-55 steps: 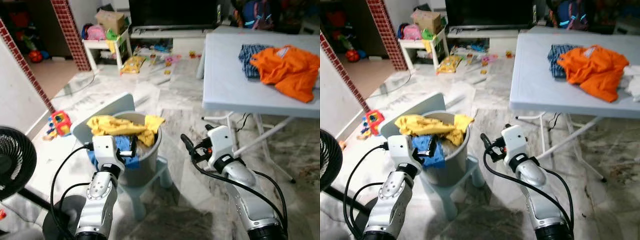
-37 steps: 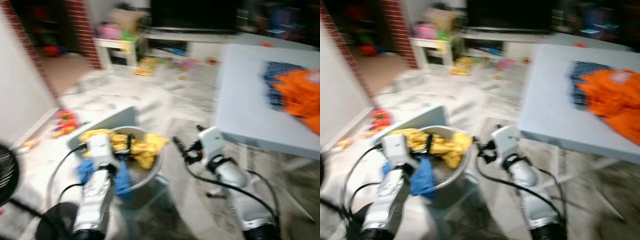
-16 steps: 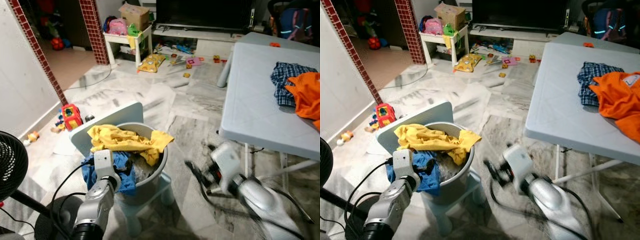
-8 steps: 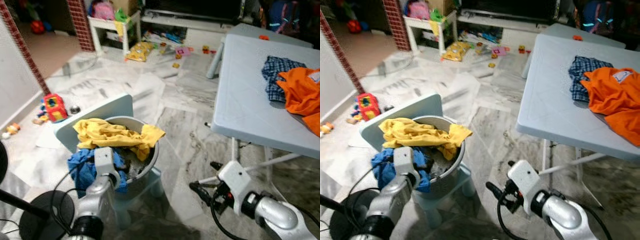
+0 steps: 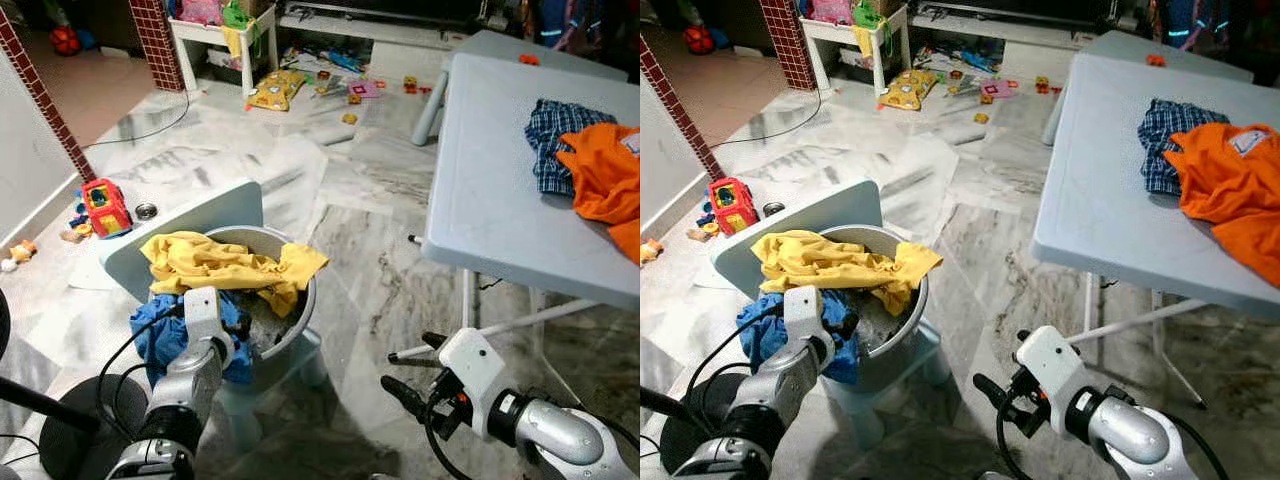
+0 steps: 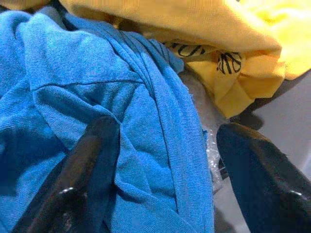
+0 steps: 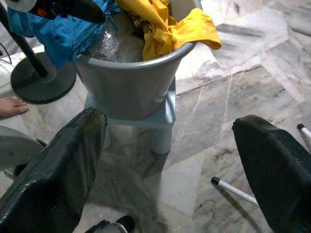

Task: Hang hanger

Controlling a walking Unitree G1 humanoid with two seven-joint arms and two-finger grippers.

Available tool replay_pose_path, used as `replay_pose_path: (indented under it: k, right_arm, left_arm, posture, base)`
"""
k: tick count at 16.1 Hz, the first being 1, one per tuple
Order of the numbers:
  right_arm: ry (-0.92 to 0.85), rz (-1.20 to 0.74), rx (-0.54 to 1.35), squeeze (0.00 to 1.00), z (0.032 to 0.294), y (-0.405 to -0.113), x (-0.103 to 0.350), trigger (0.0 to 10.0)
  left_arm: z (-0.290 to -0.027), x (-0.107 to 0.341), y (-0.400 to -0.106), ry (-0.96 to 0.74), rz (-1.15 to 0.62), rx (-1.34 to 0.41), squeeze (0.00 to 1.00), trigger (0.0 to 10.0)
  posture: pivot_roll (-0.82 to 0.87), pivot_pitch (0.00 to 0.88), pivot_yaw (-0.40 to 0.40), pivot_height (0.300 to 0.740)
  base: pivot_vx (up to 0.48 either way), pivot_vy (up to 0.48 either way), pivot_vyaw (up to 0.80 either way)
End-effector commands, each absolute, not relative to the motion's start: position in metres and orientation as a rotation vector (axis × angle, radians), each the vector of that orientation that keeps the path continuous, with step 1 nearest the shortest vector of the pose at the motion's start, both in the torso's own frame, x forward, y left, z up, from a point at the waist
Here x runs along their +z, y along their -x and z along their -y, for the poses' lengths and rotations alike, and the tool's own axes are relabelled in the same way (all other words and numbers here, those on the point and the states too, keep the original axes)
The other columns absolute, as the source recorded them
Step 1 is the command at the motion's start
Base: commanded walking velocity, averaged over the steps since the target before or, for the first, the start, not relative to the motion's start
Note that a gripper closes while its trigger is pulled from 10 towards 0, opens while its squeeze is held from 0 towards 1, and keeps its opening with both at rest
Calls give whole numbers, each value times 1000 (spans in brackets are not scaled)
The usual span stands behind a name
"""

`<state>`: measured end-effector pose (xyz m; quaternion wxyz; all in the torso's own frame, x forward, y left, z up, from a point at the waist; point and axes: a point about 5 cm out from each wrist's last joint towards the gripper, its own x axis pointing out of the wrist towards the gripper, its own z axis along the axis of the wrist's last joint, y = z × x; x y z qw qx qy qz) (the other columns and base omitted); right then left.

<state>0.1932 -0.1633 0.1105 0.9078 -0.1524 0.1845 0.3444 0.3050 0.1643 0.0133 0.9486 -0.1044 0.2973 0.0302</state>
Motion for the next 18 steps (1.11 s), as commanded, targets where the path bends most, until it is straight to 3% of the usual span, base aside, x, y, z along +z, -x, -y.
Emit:
replay_pose_path:
  k: [1,5,11,18]
  right_arm:
    - [325,-380,728,0,160,-192,113,10000]
    - [325,-376,738,0,157,-197,111,10000]
    - [327,-347,746,0,150,-210,111,10000]
    - [337,-317,754,0,145,-221,110,10000]
  left_arm:
    - [-163,7,-302,239,-638,55,0,0]
    - [-168,5,-300,286,-632,100,0,0]
    - [-164,24,-312,274,-479,127,0,0]
    - [-168,21,-308,285,-488,167,0,0]
  posture:
    - [-354,123,-28,740]
    - [-339,99,-23,740]
    - [-309,66,-22,740]
    - [-289,42,-19,740]
  base:
    - [0,0,0]
    - [0,0,0]
    - [0,0,0]
    - [0,0,0]
